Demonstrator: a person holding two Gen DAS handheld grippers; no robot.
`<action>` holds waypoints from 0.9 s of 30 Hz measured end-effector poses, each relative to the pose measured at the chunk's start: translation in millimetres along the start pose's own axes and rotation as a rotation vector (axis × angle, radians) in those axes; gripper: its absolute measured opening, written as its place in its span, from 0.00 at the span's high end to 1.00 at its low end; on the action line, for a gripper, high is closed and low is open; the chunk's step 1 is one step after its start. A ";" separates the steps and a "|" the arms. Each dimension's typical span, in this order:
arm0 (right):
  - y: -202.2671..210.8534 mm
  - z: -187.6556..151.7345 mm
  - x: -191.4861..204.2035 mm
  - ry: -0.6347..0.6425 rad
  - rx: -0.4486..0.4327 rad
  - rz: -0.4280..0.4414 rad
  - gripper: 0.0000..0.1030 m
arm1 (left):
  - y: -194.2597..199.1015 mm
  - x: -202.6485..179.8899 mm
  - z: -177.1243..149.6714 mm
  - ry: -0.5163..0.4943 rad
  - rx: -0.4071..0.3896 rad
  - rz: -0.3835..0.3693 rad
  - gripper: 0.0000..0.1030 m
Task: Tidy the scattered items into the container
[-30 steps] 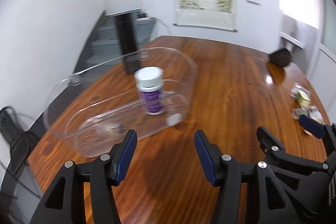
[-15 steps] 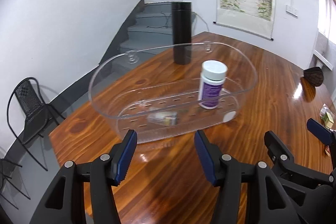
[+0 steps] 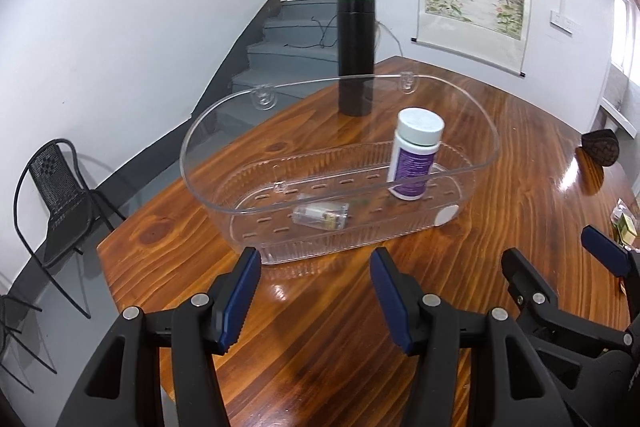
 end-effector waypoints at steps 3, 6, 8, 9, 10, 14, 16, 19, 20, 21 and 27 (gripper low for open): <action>0.2 -2.8 -7.7 -0.019 0.006 -0.014 0.17 | 0.3 -8.4 0.1 -0.019 -0.001 -0.019 0.44; 0.8 -4.4 -12.1 -0.027 0.009 -0.025 0.17 | -0.3 -13.7 -0.1 -0.024 0.003 -0.038 0.44; 2.3 -5.4 -14.9 -0.031 0.008 -0.033 0.17 | -1.0 -18.8 -0.9 -0.036 0.004 -0.047 0.44; 2.9 -6.6 -18.3 -0.041 0.009 -0.037 0.17 | -0.8 -22.2 -1.2 -0.044 0.004 -0.054 0.44; 3.3 -8.9 -23.6 -0.056 0.013 -0.049 0.17 | -0.5 -25.4 -2.0 -0.052 0.004 -0.062 0.44; 4.8 -18.2 -44.4 -0.114 0.032 -0.097 0.17 | 4.0 -50.3 -6.7 -0.110 0.000 -0.124 0.44; 6.9 -23.7 -58.3 -0.147 0.042 -0.129 0.17 | 6.4 -68.7 -9.0 -0.146 -0.002 -0.169 0.44; 13.0 -35.2 -84.8 -0.203 0.059 -0.191 0.17 | 9.6 -98.9 -11.7 -0.196 -0.002 -0.231 0.44; 15.5 -40.1 -94.4 -0.223 0.065 -0.210 0.17 | 11.3 -109.3 -13.1 -0.211 0.001 -0.256 0.44; 17.7 -45.7 -103.4 -0.243 0.074 -0.228 0.17 | 13.2 -120.0 -14.9 -0.227 0.003 -0.283 0.44; 33.5 -77.4 -147.9 -0.341 0.118 -0.322 0.17 | 25.1 -168.7 -33.6 -0.329 0.006 -0.381 0.44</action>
Point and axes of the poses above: each gripper's, at about its wrist camera, not at the fingertips, and y roughly against the way its jaws point, x to its left, z to its top, the point moved 6 cm from there along -y, roughly the way its jaws point, and after that the axes turned 8 degrees about y, right-handed, at the moved point
